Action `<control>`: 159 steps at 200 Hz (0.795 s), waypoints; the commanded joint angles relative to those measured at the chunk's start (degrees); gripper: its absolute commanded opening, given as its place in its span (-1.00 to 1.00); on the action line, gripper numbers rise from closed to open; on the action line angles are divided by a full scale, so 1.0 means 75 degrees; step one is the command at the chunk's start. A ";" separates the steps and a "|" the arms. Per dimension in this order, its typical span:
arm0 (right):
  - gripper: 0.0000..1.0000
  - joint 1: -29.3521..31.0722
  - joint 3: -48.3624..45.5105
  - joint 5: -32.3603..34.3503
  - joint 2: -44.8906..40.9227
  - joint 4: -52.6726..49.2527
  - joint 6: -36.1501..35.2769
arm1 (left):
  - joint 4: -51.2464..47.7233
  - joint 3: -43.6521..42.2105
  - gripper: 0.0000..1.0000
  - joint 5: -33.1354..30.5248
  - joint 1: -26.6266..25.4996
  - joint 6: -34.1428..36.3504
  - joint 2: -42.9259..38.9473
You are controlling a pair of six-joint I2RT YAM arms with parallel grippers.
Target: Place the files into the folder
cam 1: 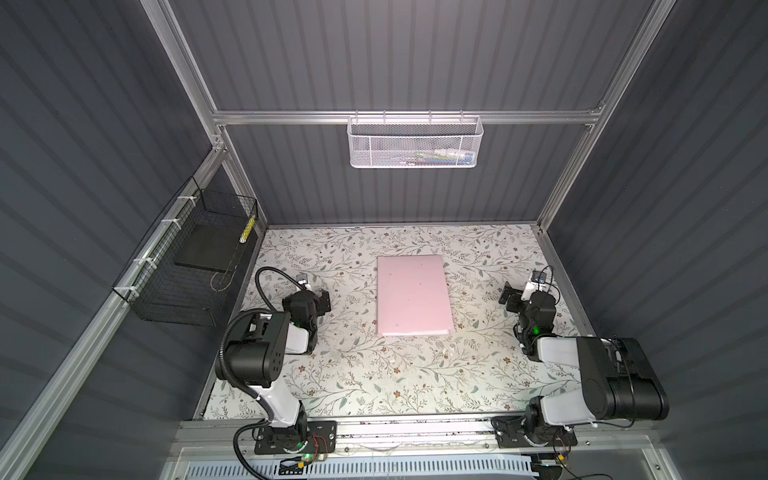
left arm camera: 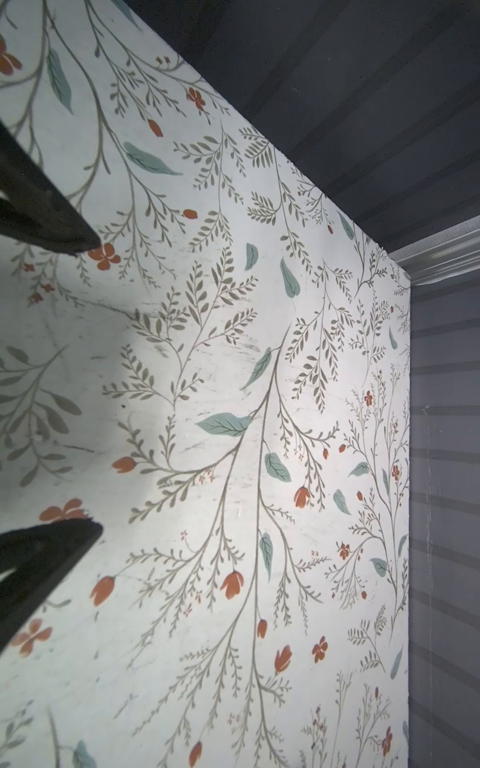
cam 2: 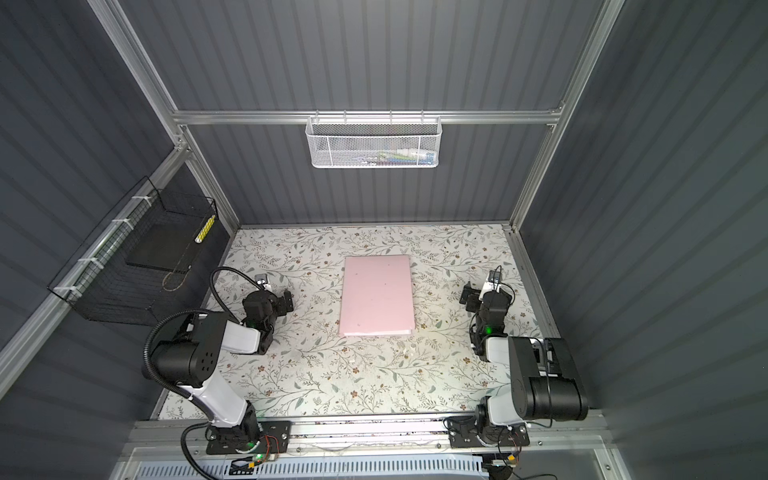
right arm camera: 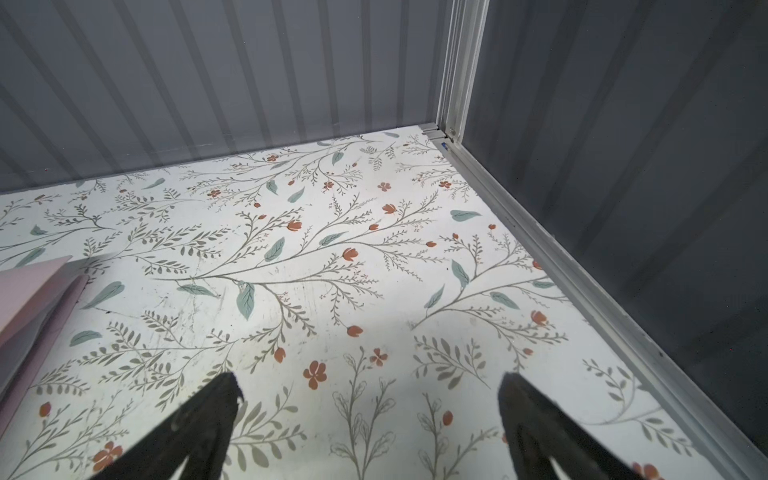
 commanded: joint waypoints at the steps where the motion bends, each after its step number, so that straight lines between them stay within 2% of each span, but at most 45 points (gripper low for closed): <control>1: 0.98 0.0023 -0.0071 -0.0160 -0.0020 0.0370 0.0057 | 0.0103 0.0122 1.00 0.0026 0.0007 0.0110 -0.0006; 46: 0.98 0.0058 -0.0456 -0.0556 0.0088 0.1253 -0.0148 | 0.0097 0.0128 0.99 0.0027 0.0007 0.0108 -0.0005; 55: 0.98 0.0042 -0.0068 -0.0319 0.0111 0.0647 -0.0009 | 0.0096 0.0122 0.99 0.0026 0.0007 0.0103 -0.0005; 64: 0.98 -0.0037 0.0152 -0.0467 -0.0086 -0.0225 0.0055 | 0.0100 0.0127 0.99 0.0027 0.0001 0.0120 -0.0005; 80: 0.98 -0.0045 -0.0032 -0.0475 0.0131 0.0533 0.0021 | 0.0100 0.0122 0.99 0.0027 0.0007 0.0114 -0.0005; 97: 0.98 -0.0035 0.0016 -0.0533 -0.0054 0.0125 -0.0004 | 0.0064 0.0150 0.99 0.0037 0.0007 0.0113 0.0001; 116: 0.98 -0.0029 -0.0066 -0.0556 0.0048 0.0477 -0.0025 | -0.0173 0.0300 0.99 0.0414 0.0007 0.0221 0.0053; 159: 0.98 -0.0035 -0.0047 -0.0570 0.0020 0.0387 -0.0018 | -0.0031 0.0196 0.99 0.0448 0.0030 0.0233 -0.0004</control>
